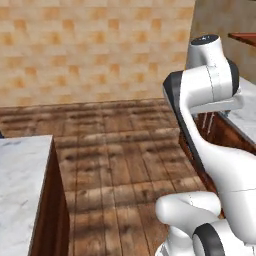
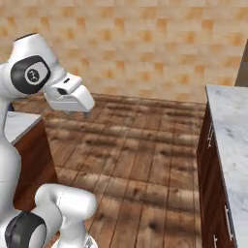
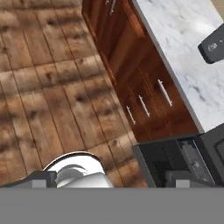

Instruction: Move the mayonnaise and syrup bottle from the cabinet to the dining counter.

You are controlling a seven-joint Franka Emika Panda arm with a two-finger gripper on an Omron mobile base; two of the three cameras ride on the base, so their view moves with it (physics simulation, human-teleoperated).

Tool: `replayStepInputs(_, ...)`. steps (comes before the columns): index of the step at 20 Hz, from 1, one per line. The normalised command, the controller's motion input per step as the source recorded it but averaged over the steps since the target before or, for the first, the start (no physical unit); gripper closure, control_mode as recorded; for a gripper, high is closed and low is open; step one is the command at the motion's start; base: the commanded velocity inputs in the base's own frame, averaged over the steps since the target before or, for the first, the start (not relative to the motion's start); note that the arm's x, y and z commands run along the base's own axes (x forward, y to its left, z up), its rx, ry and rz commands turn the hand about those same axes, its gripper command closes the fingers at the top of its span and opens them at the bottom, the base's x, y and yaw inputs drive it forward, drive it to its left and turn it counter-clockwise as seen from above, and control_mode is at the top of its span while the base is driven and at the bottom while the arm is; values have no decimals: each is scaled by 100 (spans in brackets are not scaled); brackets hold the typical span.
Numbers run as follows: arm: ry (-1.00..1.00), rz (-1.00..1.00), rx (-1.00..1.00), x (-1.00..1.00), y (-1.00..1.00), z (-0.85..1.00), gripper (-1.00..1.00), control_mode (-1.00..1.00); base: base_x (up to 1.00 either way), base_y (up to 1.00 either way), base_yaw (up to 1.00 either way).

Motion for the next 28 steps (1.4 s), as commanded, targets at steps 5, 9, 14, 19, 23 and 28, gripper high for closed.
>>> replayStepInputs(5, 0, 0, 0, 0, 0, 0, -100, 100, 2, -14, -89)
replayStepInputs(9, 0, 0, 0, 0, 0, 0, -100, 100, 63, 35, -68)
replayStepInputs(14, 0, 0, 0, 0, 0, 0, -100, 100, 100, 100, -49)
replayStepInputs(19, 0, 0, 0, 0, 0, 0, -100, 100, 100, 93, -46)
replayStepInputs(23, 0, 0, 0, 0, 0, 0, -100, 100, 100, 73, -44)
replayStepInputs(28, 0, 0, 0, 0, 0, 0, -100, 100, 100, 63, -41)
